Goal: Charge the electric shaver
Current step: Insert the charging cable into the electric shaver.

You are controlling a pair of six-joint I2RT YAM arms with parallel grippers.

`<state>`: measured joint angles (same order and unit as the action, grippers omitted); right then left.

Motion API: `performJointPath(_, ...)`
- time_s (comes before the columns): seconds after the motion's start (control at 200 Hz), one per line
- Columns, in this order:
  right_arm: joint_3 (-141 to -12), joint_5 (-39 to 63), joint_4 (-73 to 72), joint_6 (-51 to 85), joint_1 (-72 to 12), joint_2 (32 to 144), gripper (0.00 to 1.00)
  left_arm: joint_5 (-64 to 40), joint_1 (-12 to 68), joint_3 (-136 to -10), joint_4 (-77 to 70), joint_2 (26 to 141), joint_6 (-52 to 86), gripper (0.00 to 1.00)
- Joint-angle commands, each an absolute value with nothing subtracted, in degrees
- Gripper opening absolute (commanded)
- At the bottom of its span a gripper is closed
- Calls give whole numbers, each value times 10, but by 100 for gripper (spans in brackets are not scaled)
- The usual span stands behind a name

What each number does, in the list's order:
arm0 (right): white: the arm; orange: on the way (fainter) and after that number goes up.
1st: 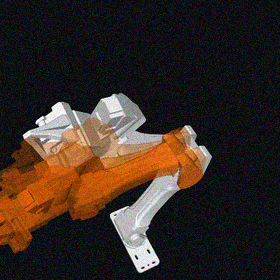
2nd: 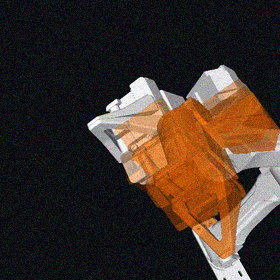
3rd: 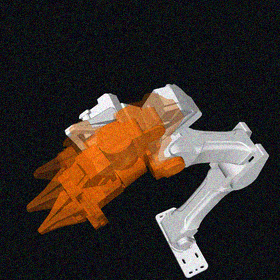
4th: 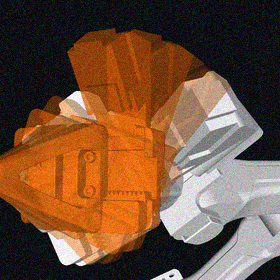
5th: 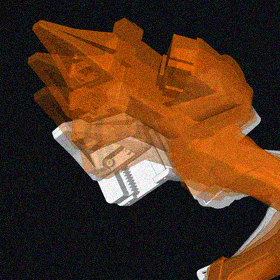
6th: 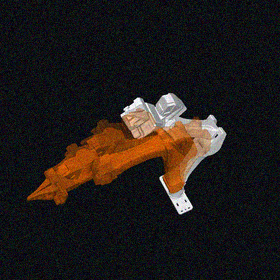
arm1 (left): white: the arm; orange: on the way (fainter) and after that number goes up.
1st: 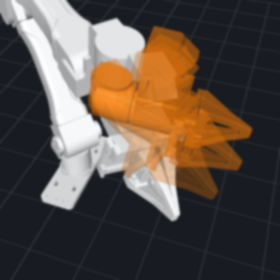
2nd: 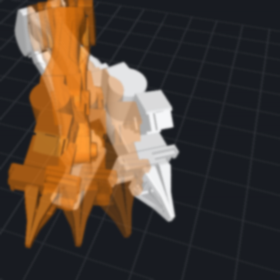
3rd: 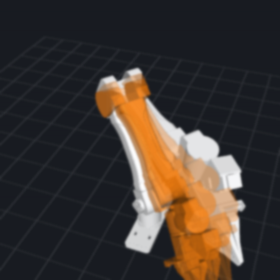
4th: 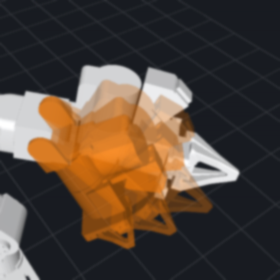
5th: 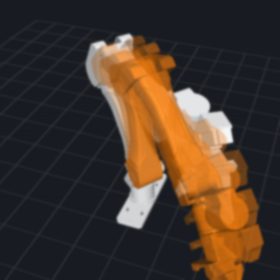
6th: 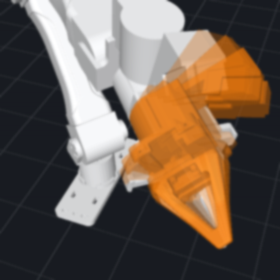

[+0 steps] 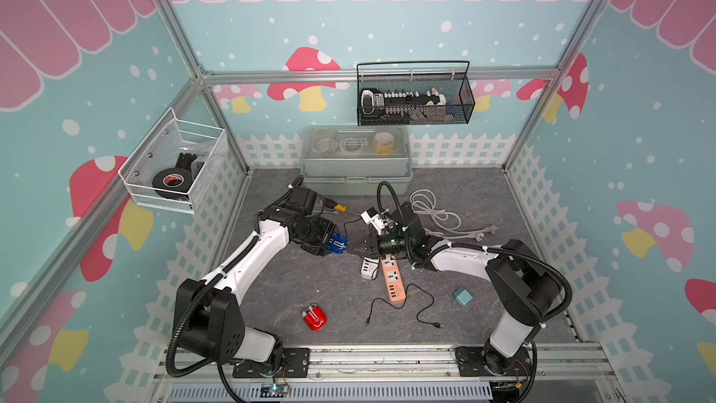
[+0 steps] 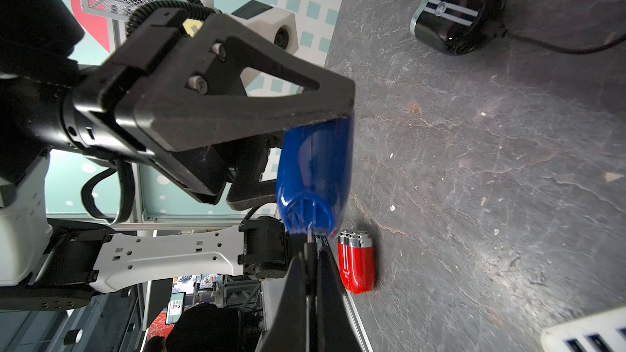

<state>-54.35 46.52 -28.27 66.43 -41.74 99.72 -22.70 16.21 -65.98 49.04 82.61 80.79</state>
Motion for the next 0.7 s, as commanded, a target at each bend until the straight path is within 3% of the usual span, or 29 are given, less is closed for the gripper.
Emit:
performJointPath(0.0,-559,458,-250,644,-420,1002,0,-241,165,-665,486,812,813,0)
performJointPath(0.695,-638,505,-190,587,-418,1051,0,-302,225,-683,480,828,813,0)
